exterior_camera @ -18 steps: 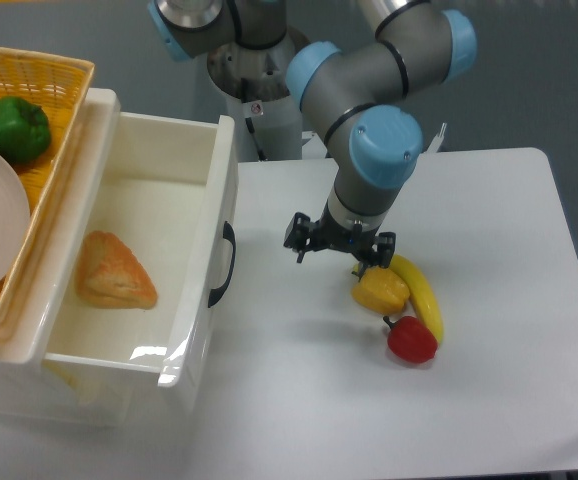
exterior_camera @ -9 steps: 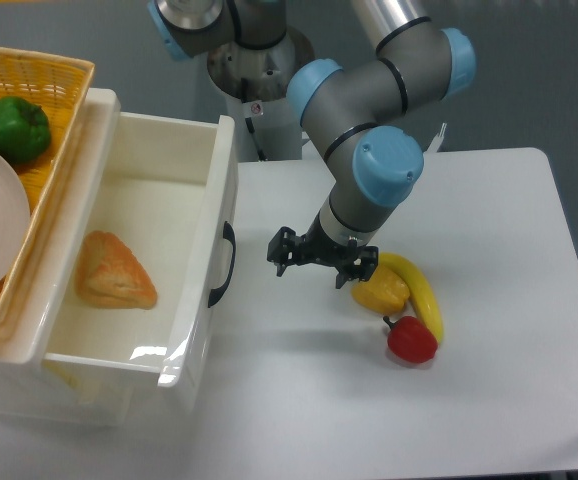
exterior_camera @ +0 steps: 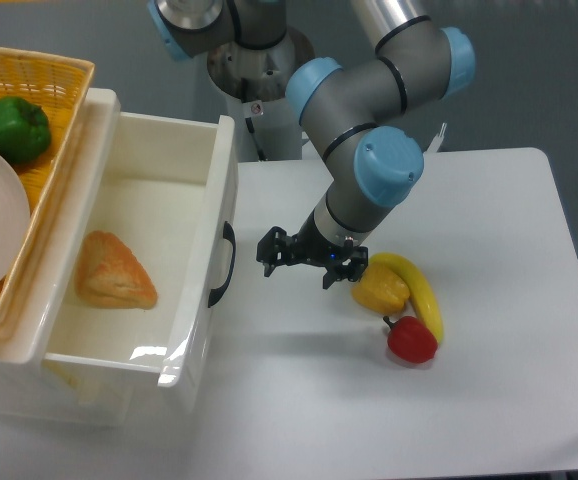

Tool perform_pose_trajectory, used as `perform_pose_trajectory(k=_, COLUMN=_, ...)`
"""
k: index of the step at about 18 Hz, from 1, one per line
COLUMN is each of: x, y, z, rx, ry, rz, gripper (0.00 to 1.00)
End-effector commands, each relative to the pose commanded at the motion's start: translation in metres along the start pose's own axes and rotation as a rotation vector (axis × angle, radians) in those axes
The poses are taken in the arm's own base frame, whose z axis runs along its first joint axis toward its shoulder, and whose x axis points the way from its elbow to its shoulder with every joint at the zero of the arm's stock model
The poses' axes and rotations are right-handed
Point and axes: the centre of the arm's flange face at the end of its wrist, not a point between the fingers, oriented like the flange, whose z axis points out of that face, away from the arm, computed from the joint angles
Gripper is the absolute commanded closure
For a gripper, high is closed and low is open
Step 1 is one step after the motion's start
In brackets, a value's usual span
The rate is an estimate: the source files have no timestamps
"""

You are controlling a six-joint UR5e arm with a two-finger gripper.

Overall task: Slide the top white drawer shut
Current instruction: 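Lower the gripper to the front face of the open drawer, then align the gripper against the drawer front beside its black handle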

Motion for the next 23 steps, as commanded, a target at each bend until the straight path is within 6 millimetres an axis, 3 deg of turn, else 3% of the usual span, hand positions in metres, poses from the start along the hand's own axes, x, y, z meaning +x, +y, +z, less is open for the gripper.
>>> perform_pose_trajectory(k=4, x=0.015, y=-0.006, z=-0.006, rx=0.024, ry=0.020, rz=0.021, gripper=0.00)
perform_pose_trajectory(k=23, x=0.022, y=-0.009, z=-0.005, rx=0.031, ry=0.034, rz=0.029, gripper=0.00)
